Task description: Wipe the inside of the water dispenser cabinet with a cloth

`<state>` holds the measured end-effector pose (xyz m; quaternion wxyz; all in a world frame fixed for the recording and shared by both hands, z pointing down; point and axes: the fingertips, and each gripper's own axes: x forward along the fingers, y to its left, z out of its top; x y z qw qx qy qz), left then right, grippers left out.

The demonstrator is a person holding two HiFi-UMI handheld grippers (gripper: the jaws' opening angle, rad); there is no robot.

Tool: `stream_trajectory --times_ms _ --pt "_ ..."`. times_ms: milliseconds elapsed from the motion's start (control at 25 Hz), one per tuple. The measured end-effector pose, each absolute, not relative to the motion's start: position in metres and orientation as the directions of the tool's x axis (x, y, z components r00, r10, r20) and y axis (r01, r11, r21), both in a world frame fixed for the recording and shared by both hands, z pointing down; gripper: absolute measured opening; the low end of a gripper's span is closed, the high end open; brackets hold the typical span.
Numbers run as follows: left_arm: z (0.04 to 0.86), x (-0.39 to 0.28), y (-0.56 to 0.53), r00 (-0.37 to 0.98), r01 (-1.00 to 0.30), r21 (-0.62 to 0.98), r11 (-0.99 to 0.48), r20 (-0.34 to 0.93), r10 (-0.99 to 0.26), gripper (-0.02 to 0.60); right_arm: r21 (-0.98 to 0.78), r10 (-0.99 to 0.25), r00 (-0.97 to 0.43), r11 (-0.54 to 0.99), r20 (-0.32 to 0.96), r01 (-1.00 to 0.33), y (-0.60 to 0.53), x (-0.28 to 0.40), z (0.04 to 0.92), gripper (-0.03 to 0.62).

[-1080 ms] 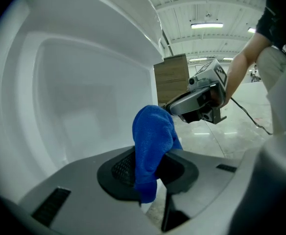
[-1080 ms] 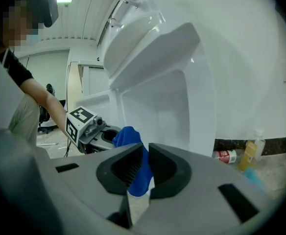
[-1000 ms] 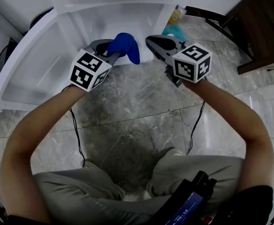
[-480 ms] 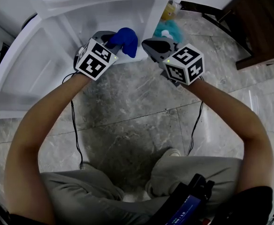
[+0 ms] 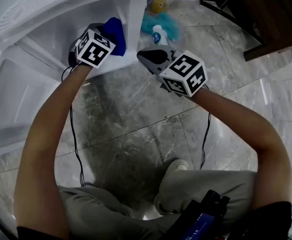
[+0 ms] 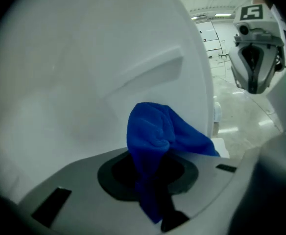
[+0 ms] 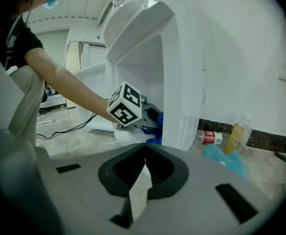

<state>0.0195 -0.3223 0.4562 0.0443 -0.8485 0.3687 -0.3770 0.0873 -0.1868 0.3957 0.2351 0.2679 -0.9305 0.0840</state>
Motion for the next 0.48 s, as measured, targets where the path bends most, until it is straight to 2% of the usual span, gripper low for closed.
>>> stream_trajectory --times_ms 480 --pt "0.467 0.012 -0.388 0.332 -0.699 -0.373 -0.610 0.586 -0.739 0.080 -0.077 -0.438 -0.734 0.832 0.518 -0.550 -0.184 0.097 0.426 -0.002"
